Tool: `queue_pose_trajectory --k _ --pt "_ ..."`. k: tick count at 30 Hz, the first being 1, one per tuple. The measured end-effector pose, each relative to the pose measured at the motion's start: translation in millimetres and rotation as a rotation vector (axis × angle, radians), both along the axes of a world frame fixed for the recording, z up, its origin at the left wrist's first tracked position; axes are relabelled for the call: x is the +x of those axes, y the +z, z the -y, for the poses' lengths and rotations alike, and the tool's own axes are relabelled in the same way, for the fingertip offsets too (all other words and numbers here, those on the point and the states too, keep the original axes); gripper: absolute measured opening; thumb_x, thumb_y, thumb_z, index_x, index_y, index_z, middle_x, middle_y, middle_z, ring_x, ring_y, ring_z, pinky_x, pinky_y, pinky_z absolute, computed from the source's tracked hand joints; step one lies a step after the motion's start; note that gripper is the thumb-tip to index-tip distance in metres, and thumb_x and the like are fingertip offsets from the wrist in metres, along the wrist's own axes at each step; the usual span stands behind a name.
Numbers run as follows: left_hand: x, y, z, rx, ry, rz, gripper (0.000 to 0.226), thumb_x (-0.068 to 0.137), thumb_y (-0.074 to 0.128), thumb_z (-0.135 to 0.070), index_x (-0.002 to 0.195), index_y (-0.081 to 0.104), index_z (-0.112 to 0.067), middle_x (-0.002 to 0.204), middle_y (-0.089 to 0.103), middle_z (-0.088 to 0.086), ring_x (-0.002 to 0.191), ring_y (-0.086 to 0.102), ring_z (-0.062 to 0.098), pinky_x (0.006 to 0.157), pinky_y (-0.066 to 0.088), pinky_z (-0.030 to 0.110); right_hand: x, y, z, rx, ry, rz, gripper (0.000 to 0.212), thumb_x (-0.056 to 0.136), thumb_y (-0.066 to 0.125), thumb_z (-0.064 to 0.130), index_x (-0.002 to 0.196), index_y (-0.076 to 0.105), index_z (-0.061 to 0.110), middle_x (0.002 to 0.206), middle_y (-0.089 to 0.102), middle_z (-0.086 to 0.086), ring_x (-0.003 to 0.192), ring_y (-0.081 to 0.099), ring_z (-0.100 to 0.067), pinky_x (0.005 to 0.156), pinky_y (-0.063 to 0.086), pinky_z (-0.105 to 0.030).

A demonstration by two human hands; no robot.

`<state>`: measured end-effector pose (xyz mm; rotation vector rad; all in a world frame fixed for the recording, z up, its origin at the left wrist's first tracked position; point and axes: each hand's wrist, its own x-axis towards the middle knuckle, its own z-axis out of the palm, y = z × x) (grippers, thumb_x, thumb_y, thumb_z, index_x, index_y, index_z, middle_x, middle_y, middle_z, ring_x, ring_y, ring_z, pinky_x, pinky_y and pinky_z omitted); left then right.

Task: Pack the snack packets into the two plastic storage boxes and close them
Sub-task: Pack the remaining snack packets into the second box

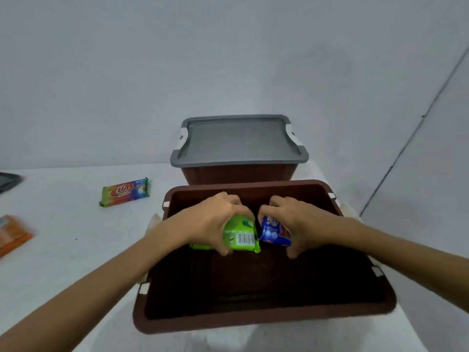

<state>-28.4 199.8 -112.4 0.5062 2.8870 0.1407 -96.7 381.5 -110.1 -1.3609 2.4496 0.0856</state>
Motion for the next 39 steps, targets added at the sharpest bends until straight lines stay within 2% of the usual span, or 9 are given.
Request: queue_pose_trajectory --k 4,9,12,14,18,23,29,35,39 --pt "-9 -14 1 -0.213 -0.071 -0.006 0.075 0.069 0.073 -0.035 0.134 0.036 -0.025 0.129 0.041 0.001 0.112 0.037 0.015 0.091 0.028 0.018 0 -21 17 0.148 0.052 -0.103 0.091 0.067 0.080 0.021 0.139 0.024 0.016 0.140 0.031 -0.009 0.123 0.038 -0.027 0.097 0.040 -0.033" --pt "-10 -26 -3 -0.325 -0.052 -0.006 0.077 0.074 0.072 -0.034 0.137 0.032 -0.014 0.130 0.044 0.006 0.117 0.042 0.022 0.100 0.035 0.030 3 -35 20 0.193 0.092 -0.213 0.092 0.077 0.071 0.015 0.146 0.011 0.011 0.147 0.023 -0.014 0.129 0.032 -0.030 0.107 0.033 -0.035" --pt "-9 -31 -11 -0.373 -0.064 -0.003 0.072 0.079 0.069 -0.032 0.137 0.033 -0.010 0.129 0.049 0.008 0.120 0.046 0.024 0.099 0.037 0.033 8 -39 18 0.185 0.097 -0.250 0.094 0.080 0.066 0.009 0.148 0.002 0.013 0.148 0.019 -0.017 0.129 0.033 -0.031 0.104 0.039 -0.036" --pt "-10 -30 -14 -0.395 -0.073 -0.005 0.067 0.080 0.068 -0.034 0.134 0.037 -0.009 0.128 0.051 0.008 0.119 0.048 0.025 0.095 0.039 0.033 10 -42 19 0.167 0.093 -0.306 0.090 0.080 0.066 0.007 0.147 0.007 0.012 0.144 0.023 -0.017 0.124 0.039 -0.031 0.098 0.043 -0.036" --pt "-11 -30 -15 -0.497 0.006 0.020 0.072 0.076 0.067 -0.050 0.128 0.044 -0.006 0.125 0.052 0.010 0.113 0.055 0.029 0.087 0.045 0.036 9 -46 19 0.209 0.043 -0.361 0.061 0.083 0.065 0.014 0.134 0.033 0.005 0.134 0.039 -0.015 0.116 0.048 -0.029 0.091 0.046 -0.036" --pt "-12 -39 -19 -0.596 -0.052 0.046 0.068 0.081 0.067 -0.034 0.133 0.037 -0.002 0.132 0.046 0.014 0.118 0.050 0.029 0.095 0.042 0.036 4 -48 19 0.245 0.093 -0.361 0.052 0.086 0.062 0.020 0.130 0.040 0.006 0.131 0.045 -0.014 0.114 0.050 -0.027 0.091 0.045 -0.035" --pt "-10 -43 -13 -0.435 0.015 0.011 0.062 0.074 0.074 -0.023 0.123 0.045 -0.002 0.126 0.049 0.013 0.114 0.048 0.026 0.092 0.041 0.032 0 -46 19 0.259 0.132 -0.360 0.053 0.084 0.064 0.025 0.130 0.043 0.009 0.132 0.045 -0.009 0.117 0.047 -0.024 0.091 0.045 -0.033" --pt "-11 -44 -12 -0.404 0.037 -0.006 0.066 0.075 0.073 -0.034 0.126 0.044 -0.004 0.126 0.049 0.013 0.116 0.050 0.029 0.095 0.042 0.037 -3 -37 16 0.254 0.086 -0.324 0.067 0.081 0.067 0.035 0.138 0.037 0.014 0.136 0.042 -0.006 0.122 0.045 -0.023 0.091 0.045 -0.033" --pt "-7 -28 -4 -0.173 0.147 -0.041 0.058 0.078 0.068 -0.040 0.125 0.053 -0.008 0.120 0.058 0.011 0.108 0.057 0.030 0.088 0.046 0.038 -4 -17 15 0.078 -0.001 -0.198 0.055 0.083 0.062 0.039 0.133 0.045 0.026 0.130 0.050 0.003 0.119 0.048 -0.017 0.090 0.043 -0.030"
